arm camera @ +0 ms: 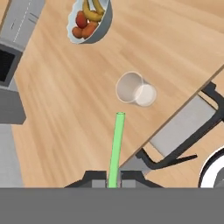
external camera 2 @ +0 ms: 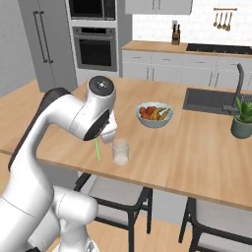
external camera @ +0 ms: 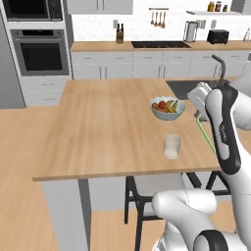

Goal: Take a straw from the drawer in front and place it inside the glass cup on the dining counter.

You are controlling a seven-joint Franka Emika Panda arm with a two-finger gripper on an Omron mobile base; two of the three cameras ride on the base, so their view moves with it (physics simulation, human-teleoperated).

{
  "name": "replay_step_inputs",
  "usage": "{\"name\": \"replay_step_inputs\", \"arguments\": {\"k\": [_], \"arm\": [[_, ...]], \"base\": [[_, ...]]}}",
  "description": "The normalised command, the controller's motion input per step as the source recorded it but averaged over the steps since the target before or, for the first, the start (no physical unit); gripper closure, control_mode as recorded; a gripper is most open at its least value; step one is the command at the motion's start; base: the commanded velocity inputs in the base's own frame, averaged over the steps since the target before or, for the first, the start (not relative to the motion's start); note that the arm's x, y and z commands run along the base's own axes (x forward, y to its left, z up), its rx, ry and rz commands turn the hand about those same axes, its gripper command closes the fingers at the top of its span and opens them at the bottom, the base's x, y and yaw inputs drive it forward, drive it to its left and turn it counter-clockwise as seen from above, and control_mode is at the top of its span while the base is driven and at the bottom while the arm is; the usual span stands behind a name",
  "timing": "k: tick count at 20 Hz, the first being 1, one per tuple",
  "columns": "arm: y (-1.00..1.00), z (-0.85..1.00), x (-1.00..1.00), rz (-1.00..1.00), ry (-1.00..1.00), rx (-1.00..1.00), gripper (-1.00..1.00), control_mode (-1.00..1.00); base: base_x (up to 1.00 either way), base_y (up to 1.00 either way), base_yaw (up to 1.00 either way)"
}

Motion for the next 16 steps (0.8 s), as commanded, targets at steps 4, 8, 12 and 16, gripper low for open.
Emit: {"name": "replay_step_inputs", "arguments": {"k": [4, 8, 12, 16], "arm": [[-0.42, 0.0, 0.16, 0.04, -0.09, 0.19, 1.0, -1.0], [-0.02, -0.03, 0.73, 0.13, -0.23, 0.26, 1.0, -1.0], [0.09, -0.11, 0.96, 0.11, -0.18, 0.24, 1.0, -1.0], [0.14, -0.41, 0.92, 0.06, -0.11, 0.11, 1.0, -1.0]], "base": [[0.0, 0.0, 0.0], [0.0, 0.0, 0.0], [0.0, 0.0, 0.0], [0.0, 0.0, 0.0]]}}
